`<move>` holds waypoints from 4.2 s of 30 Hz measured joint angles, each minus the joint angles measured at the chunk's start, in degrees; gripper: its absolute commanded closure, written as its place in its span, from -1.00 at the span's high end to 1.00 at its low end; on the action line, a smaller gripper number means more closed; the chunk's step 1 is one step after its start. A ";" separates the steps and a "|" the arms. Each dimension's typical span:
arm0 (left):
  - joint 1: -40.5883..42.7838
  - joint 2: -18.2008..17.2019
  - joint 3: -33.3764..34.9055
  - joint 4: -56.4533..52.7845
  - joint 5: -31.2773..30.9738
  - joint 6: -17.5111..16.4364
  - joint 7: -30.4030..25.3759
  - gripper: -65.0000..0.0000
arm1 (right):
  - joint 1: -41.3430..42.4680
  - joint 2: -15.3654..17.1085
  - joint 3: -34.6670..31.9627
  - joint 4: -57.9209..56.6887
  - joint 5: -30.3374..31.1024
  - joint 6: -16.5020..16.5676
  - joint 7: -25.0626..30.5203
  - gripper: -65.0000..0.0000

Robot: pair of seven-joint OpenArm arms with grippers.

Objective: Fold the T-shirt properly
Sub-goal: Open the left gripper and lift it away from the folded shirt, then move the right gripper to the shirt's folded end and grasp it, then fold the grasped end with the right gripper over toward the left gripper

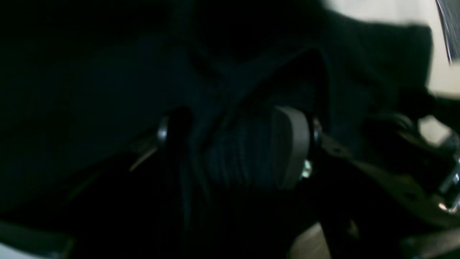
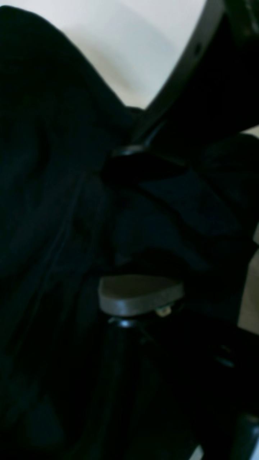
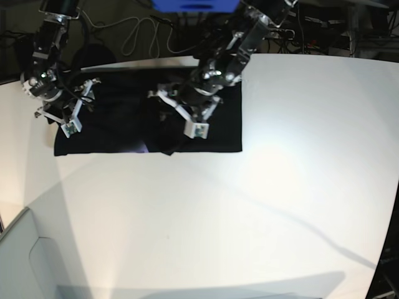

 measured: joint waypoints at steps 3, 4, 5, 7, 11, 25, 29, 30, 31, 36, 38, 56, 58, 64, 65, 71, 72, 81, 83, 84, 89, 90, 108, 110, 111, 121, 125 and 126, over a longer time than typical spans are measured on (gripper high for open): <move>-2.56 1.79 2.91 -3.06 0.20 0.07 -0.07 0.06 | 0.02 0.02 0.00 0.00 0.00 0.00 -0.02 0.19; -3.37 2.25 3.48 -3.43 0.15 0.07 0.15 0.06 | 0.00 0.02 0.00 0.00 0.00 0.00 -0.02 0.19; -3.85 2.84 4.07 -3.48 0.22 0.07 0.17 0.06 | 0.00 0.02 0.00 0.00 0.02 0.00 0.00 0.19; -4.66 3.65 5.16 -3.43 0.17 0.07 -0.04 0.06 | 0.02 0.02 0.00 0.00 0.00 0.00 -0.02 0.19; -4.94 3.13 6.82 0.72 -0.20 0.09 0.61 0.06 | 0.00 0.00 0.13 0.00 0.02 0.00 -0.02 0.19; 3.06 -13.18 -5.22 18.60 -0.33 -0.11 0.28 0.06 | 0.04 -2.03 9.99 9.66 -0.66 0.02 2.84 0.69; 9.49 -13.79 -18.78 18.56 -0.04 -0.04 0.13 0.06 | 3.04 -1.05 11.91 1.81 0.39 0.00 3.41 0.75; 10.75 -13.73 -21.55 18.53 -0.04 -0.11 0.28 0.06 | 3.87 -0.66 12.50 -0.55 -0.46 0.02 3.34 0.75; 11.78 -13.49 -24.11 18.51 -0.31 -0.15 0.37 0.06 | 4.85 -0.26 13.05 -2.97 -0.57 0.00 2.91 0.75; 14.08 -13.11 -31.65 18.12 -0.15 -0.13 0.52 0.06 | 8.66 1.49 15.17 -13.77 0.42 -0.02 4.48 0.75; 14.34 -13.09 -33.16 18.12 -0.26 -0.20 0.35 0.06 | 9.77 1.86 15.21 -17.20 1.81 -0.07 5.49 0.74; 12.96 -8.35 -33.22 7.63 -0.26 -0.22 0.11 0.06 | 7.50 -0.11 14.82 -19.08 3.45 1.66 13.03 -0.98; 12.31 -7.19 -33.40 7.28 -0.07 -0.13 -0.02 0.06 | 7.26 -0.02 13.62 -16.98 2.36 1.86 10.93 -1.00; 11.50 -5.90 -30.73 7.28 -0.02 -0.13 0.26 0.06 | 1.73 -2.43 10.01 -3.82 -1.51 2.58 5.16 -1.00; 10.99 -5.92 -29.81 6.93 -0.04 -0.20 0.31 0.06 | 1.09 -2.78 9.81 -1.11 -1.55 2.62 4.66 -1.00; 7.96 -5.60 -24.96 2.62 0.55 -0.87 -2.75 0.06 | 0.55 -6.84 8.81 12.15 -0.33 2.75 3.72 -1.00; 7.67 -5.75 -24.15 1.97 0.70 -0.92 -3.02 0.06 | 0.31 -7.54 8.94 14.12 -0.79 2.78 2.40 -1.00; 5.95 -5.57 -23.08 -0.94 0.66 -1.27 -3.76 0.06 | -0.79 -13.16 -4.39 24.90 -0.57 2.78 -1.60 -1.00; 5.81 -5.60 -23.08 -0.96 0.61 -1.29 -3.74 0.06 | -0.94 -13.68 -9.49 24.55 -0.70 2.78 -1.81 -1.00; 5.81 -5.60 -23.08 -0.96 0.63 -1.31 -3.76 0.06 | -0.92 -14.14 -11.98 24.59 -0.98 2.78 -1.70 -1.00; 5.79 -5.60 -23.08 -1.01 0.63 -1.31 -3.74 0.06 | -0.11 -16.79 -22.43 22.62 -0.68 2.78 -1.22 -1.00; 5.79 -5.60 -23.04 -1.01 0.63 -1.31 -3.72 0.06 | 0.55 -17.00 -23.78 20.98 -0.68 2.78 -1.33 -1.00; 7.63 -7.32 -23.58 5.09 -0.50 -0.09 0.94 0.06 | 8.70 -18.29 -32.85 5.33 -1.36 2.78 2.93 -1.00; 9.64 -8.17 -23.76 8.79 -0.20 0.24 0.96 0.06 | 8.61 -18.29 -32.85 6.84 -1.22 2.78 2.80 -1.00; 10.45 -8.48 -23.80 10.38 0.02 0.24 0.92 0.06 | 8.61 -18.29 -32.79 7.80 -1.33 2.78 2.71 -1.00; 12.09 -10.21 -30.56 7.96 -0.83 0.22 0.81 0.04 | 8.15 -18.25 -35.15 13.70 -1.36 2.78 2.60 -1.00; 10.69 -10.01 -30.32 4.72 -6.69 -0.70 -1.20 -0.11 | 8.17 -18.40 -38.23 12.85 -0.85 2.78 3.85 -1.00; 10.40 -10.03 -30.27 3.85 -8.15 -0.90 -1.75 -0.21 | 8.35 -18.40 -38.97 11.63 -0.90 2.78 3.91 -1.00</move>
